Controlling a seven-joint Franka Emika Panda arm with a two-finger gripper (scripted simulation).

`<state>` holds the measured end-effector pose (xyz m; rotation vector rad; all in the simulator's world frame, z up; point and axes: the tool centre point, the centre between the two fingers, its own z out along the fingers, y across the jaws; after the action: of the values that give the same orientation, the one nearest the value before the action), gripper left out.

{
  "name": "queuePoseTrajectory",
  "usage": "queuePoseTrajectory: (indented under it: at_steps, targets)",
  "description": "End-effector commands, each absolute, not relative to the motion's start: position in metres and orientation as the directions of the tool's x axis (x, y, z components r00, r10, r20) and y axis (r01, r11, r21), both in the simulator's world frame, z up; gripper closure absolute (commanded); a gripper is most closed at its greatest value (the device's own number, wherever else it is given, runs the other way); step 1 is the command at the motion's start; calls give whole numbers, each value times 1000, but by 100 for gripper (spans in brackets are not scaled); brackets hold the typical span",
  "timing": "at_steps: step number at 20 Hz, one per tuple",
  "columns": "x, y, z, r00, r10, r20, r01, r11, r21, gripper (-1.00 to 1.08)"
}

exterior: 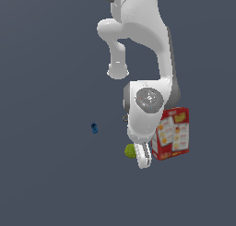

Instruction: Pick up a designated object from a clutter of objects.

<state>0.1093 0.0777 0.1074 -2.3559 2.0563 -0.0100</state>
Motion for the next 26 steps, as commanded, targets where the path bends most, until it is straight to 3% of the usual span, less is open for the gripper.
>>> queuePoseTrajectory:
  at_steps: [1,23,24,26]
  targets:
    - [106,77,93,118,-993,0,-993,-118,0,-92]
    - [106,78,41,108,-994,0,-994,-108,0,-92]
    - [106,78,41,108,-994,0,-994,-108,0,108]
    - [106,78,41,108,-994,0,-994,-108,0,108]
